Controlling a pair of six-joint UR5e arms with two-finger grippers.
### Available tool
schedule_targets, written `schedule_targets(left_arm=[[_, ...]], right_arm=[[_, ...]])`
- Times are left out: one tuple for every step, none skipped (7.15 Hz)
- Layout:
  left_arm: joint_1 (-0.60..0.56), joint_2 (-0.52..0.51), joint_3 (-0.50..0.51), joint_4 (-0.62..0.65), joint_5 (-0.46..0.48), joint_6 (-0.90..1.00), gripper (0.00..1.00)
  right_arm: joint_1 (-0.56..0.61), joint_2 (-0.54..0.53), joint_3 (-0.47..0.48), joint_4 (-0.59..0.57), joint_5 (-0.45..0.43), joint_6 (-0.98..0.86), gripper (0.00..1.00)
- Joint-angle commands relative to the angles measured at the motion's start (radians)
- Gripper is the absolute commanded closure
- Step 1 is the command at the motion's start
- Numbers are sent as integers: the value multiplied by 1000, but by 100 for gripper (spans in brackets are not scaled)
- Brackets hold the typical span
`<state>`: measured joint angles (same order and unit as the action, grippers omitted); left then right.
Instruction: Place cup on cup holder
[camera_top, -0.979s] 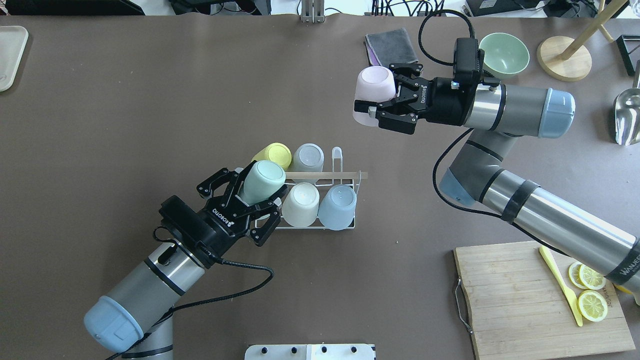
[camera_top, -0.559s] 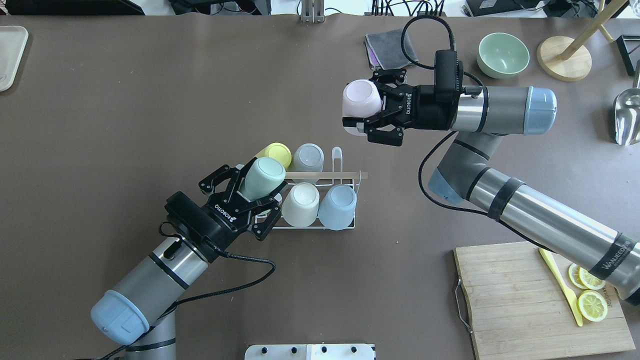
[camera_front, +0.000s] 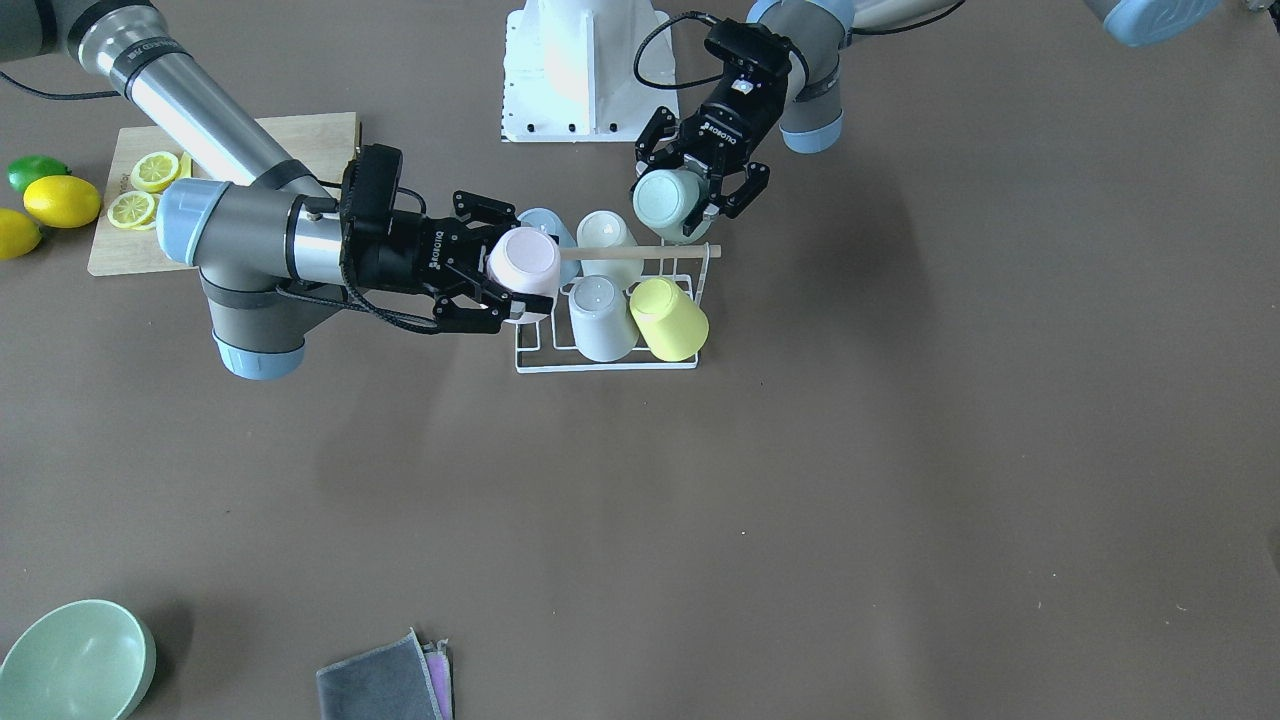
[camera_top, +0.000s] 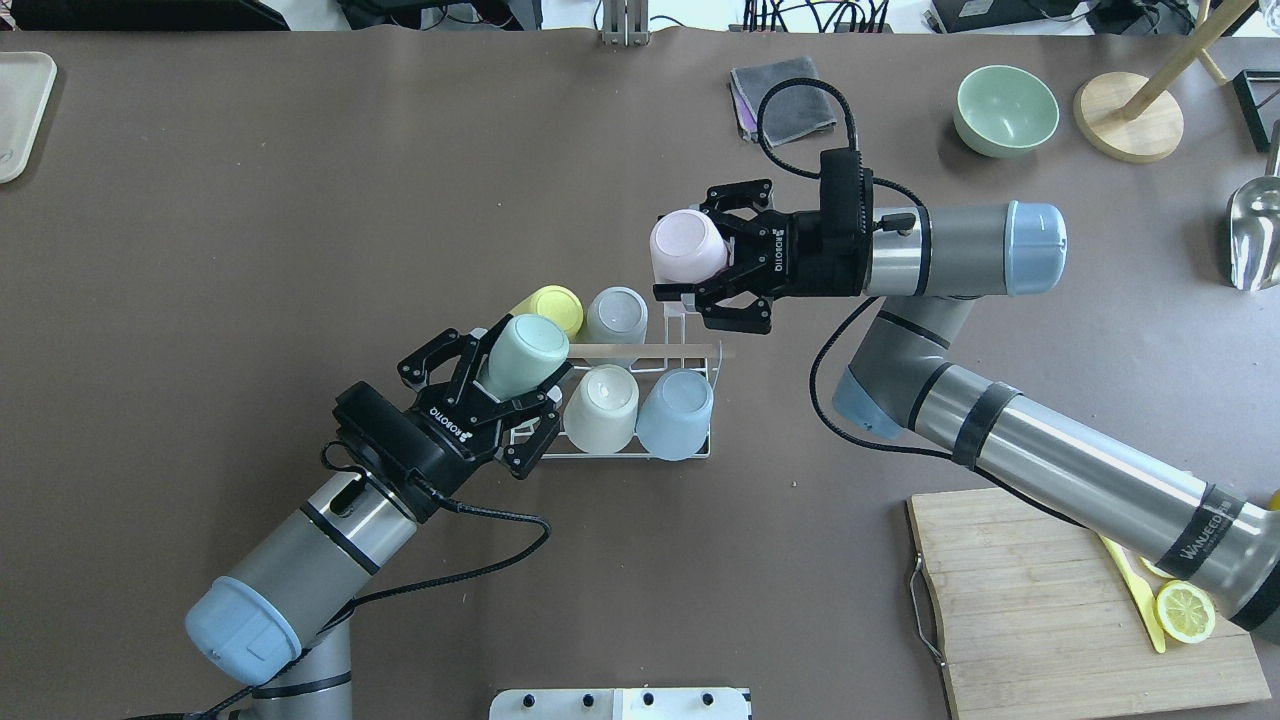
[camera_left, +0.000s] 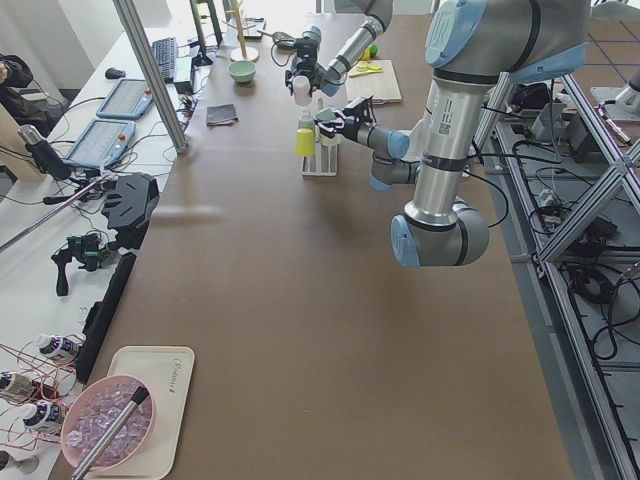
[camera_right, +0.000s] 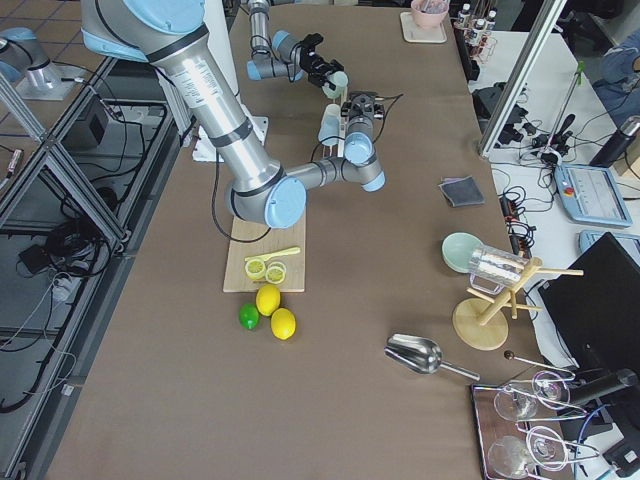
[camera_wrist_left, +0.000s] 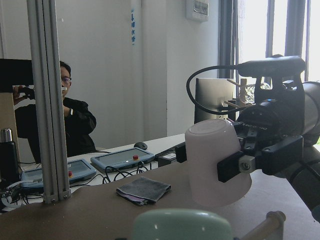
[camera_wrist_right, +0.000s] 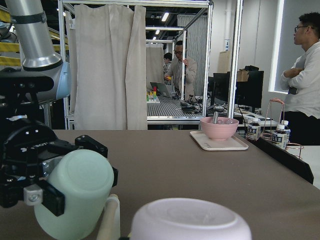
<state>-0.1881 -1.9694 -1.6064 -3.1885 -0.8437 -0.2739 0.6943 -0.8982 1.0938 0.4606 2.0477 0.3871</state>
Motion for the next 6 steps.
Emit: schedule_targets(left_arm=[[1, 1, 6, -2, 0, -1, 100], [1, 1, 6, -2, 0, -1, 100], [1, 1, 22, -5, 1, -1, 100], [1, 1, 32, -11, 3, -1, 100], [2, 3, 34, -13, 5, 2, 100], [1, 6, 46, -13, 9, 7, 75]], right_arm=[[-4, 12, -2, -43, 0, -7, 100], [-5, 16, -5, -60, 0, -19, 100], [-6, 24, -32, -63, 0, -39, 100], [-9, 30, -41, -63, 0, -40, 100], [-15, 28, -42, -63, 0, -42, 100], [-16, 28, -45, -63, 0, -42, 100]])
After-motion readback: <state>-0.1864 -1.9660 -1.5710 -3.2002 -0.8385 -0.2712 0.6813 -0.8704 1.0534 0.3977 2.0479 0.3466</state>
